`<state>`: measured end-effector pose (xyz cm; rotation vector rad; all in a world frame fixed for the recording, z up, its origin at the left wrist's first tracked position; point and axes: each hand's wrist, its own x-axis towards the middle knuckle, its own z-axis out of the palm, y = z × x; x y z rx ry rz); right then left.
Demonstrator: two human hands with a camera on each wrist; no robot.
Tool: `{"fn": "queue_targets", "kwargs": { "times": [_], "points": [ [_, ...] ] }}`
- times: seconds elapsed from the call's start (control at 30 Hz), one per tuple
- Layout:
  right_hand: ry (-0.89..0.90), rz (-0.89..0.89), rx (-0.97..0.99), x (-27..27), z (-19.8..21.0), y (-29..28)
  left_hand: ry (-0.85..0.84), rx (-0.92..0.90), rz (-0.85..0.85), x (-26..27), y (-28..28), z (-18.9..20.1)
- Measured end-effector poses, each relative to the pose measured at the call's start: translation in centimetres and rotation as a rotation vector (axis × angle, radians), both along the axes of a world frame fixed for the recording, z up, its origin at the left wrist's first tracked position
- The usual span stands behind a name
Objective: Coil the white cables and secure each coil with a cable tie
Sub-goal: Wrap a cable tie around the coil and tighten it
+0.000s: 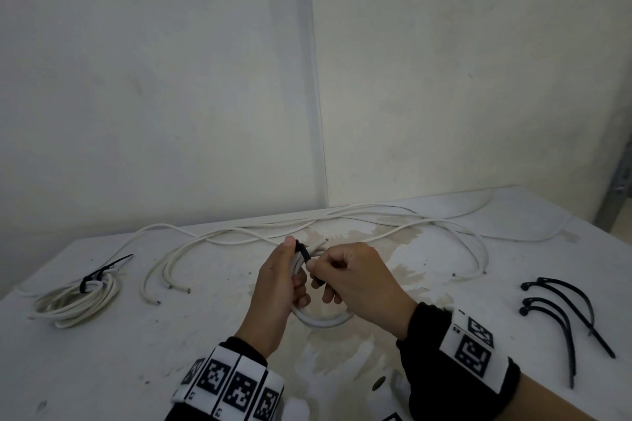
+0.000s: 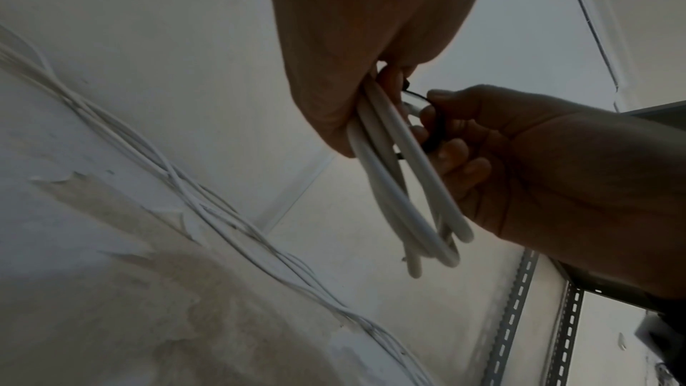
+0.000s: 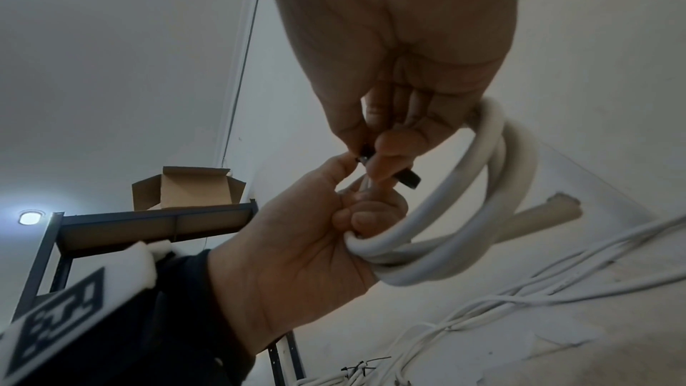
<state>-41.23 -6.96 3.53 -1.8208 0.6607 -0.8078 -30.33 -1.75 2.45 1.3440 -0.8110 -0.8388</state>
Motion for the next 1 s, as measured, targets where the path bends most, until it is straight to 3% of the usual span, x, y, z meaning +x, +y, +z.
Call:
{"fn": "queue_targets", "kwargs": {
  "times": [0.7,1.0],
  "points": [
    [0.009,0.005,0.023,0.8,0.1,0.1,-0.013,-0.023,0.024,0.5,0.4,0.1],
    [-0.008,-0.009,0.006,1.1,0.2,0.4,-0.101,-0.075,0.008,0.6,0.6,0.1]
  ]
}}
